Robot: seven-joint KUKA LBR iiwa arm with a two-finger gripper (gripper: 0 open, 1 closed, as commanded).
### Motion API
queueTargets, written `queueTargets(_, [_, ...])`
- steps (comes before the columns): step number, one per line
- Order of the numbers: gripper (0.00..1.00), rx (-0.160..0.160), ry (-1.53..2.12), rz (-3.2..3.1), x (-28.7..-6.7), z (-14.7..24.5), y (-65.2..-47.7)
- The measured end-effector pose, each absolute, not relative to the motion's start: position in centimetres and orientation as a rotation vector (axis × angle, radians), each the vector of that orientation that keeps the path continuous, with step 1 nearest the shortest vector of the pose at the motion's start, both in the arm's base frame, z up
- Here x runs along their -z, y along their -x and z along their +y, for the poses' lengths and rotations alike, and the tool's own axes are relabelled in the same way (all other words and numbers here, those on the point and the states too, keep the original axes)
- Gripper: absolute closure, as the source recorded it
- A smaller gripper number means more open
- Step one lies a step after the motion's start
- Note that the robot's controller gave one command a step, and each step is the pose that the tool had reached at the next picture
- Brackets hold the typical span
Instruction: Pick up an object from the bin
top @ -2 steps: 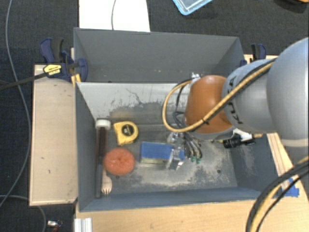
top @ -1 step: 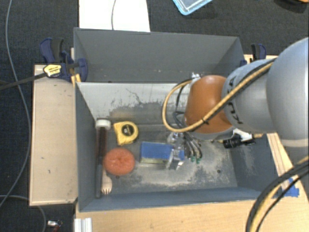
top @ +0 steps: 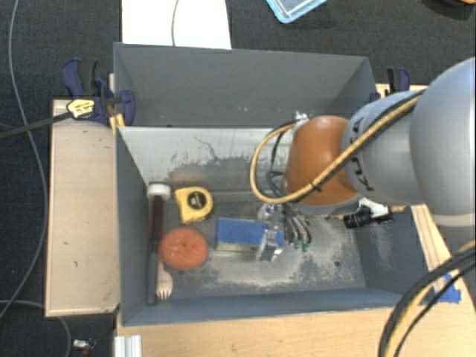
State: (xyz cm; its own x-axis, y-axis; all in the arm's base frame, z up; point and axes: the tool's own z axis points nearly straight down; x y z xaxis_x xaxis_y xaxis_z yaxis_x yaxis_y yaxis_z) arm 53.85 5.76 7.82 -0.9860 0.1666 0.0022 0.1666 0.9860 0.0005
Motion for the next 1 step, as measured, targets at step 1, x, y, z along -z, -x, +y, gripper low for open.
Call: queueTargets(1, [1.00, 0.001, 0.265, -3.128, -7.82, 5.76, -53.85])
